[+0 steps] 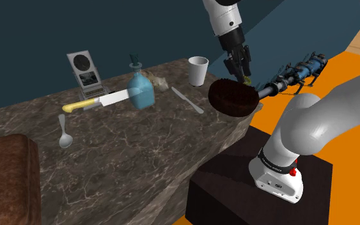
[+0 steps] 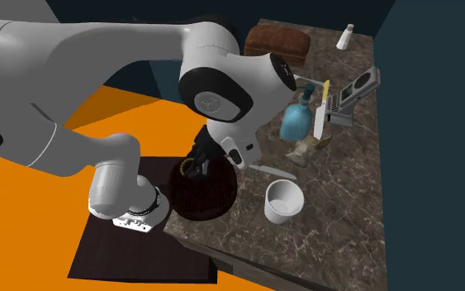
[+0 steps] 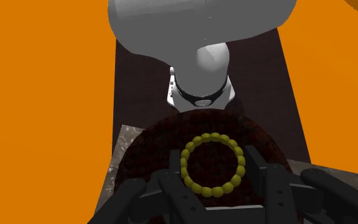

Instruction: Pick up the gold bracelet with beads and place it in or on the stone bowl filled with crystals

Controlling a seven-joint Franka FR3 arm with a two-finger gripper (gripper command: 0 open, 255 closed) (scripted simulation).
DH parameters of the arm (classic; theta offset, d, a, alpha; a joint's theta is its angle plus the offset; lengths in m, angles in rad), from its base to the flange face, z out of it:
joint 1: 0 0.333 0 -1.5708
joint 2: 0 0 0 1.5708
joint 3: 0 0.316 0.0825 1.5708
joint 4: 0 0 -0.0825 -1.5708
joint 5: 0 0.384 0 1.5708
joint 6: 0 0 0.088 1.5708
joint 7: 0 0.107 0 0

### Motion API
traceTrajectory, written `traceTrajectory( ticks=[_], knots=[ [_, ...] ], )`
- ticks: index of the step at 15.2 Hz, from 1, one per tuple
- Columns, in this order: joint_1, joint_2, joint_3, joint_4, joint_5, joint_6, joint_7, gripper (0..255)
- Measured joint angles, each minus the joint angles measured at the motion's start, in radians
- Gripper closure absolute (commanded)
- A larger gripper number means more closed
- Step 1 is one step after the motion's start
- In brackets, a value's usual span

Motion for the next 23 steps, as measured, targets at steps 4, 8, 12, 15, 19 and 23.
traceTrajectory(
  ticks=[4,8,12,15,19,23],
  knots=[
    [0.001,0.008,0.002,0.058,0.002,-0.05,0.0,255],
    [0.001,0.063,-0.003,0.094,-0.001,-0.031,-0.006,255],
    [0.0,0.065,-0.005,0.046,-0.002,0.019,-0.006,255],
    [0.001,0.065,-0.004,0.005,0.0,0.059,-0.002,255],
    [0.001,0.064,-0.006,-0.047,0.0,0.11,0.0,255],
    [0.0,0.064,-0.007,-0.058,-0.002,0.122,-0.002,255]
  ],
)
